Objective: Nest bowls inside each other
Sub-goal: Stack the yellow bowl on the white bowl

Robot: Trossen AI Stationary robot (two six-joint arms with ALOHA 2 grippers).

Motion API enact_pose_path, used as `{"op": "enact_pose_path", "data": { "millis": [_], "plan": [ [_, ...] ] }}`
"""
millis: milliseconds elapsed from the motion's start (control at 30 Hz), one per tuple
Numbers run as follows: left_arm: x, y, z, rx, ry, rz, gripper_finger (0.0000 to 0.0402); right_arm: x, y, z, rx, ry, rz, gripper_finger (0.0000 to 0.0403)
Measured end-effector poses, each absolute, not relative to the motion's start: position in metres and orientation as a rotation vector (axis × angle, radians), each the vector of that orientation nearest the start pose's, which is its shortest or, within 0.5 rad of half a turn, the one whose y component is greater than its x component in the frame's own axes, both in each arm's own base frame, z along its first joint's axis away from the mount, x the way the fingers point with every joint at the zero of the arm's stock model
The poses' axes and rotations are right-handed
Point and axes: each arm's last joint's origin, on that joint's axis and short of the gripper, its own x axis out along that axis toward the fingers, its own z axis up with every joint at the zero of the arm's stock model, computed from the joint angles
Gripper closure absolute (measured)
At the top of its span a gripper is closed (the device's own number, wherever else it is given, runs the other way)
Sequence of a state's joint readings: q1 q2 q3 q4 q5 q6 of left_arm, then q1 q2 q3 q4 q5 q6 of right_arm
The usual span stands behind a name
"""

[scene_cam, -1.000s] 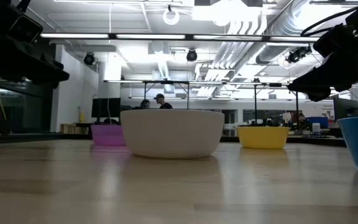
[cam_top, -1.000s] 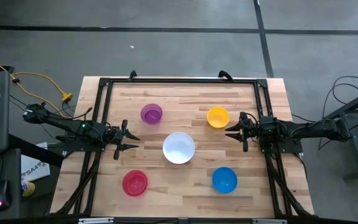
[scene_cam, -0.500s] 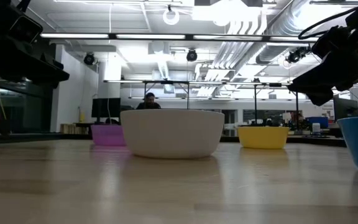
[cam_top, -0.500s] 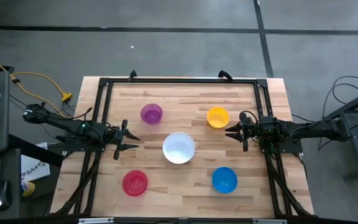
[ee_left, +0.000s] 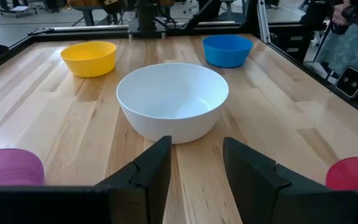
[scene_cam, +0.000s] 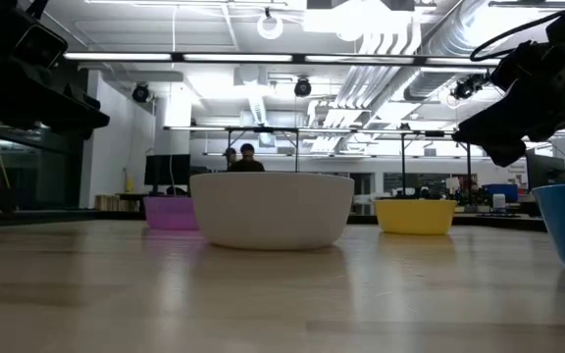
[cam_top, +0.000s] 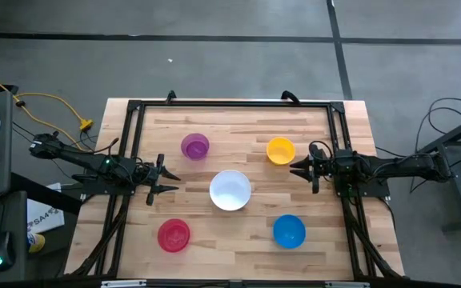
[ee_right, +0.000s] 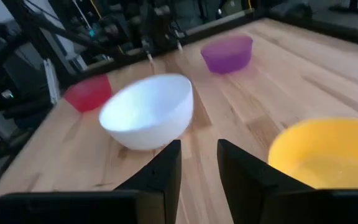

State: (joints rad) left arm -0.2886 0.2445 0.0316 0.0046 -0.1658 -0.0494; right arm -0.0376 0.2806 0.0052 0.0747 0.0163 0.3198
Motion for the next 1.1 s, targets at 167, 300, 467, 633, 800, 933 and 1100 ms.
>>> {"op": "enact_pose_path", "data": {
  "millis": [167,300,467,633,800,933,1100],
  "plan": [
    [0.107,-0.027,0.154,-0.002,0.206,-0.117,0.0256,0.115,-0.003,0.165,0.306,0.100,-0.021,0.0306],
    [0.107,-0.027,0.154,-0.002,0.207,-0.117,0.0256,0.115,-0.004,0.180,0.263,0.051,-0.024,0.0306],
    [0.107,-0.027,0.154,-0.002,0.206,-0.117,0.0256,0.114,-0.004,0.192,0.251,0.028,-0.030,0.0306],
    [0.107,-0.027,0.154,-0.002,0.206,-0.117,0.0256,0.115,-0.005,0.203,0.201,0.050,-0.072,0.0306],
    [0.107,-0.027,0.154,-0.002,0.206,-0.117,0.0256,0.120,-0.006,0.218,0.162,0.113,-0.098,0.0306],
    [0.107,-0.027,0.154,-0.002,0.206,-0.117,0.0256,0.127,-0.006,0.229,0.133,0.181,-0.104,0.0306],
    [0.107,-0.027,0.154,-0.003,0.206,-0.117,0.0256,0.142,-0.007,0.238,0.109,0.309,-0.109,0.0306]
  ]
}}
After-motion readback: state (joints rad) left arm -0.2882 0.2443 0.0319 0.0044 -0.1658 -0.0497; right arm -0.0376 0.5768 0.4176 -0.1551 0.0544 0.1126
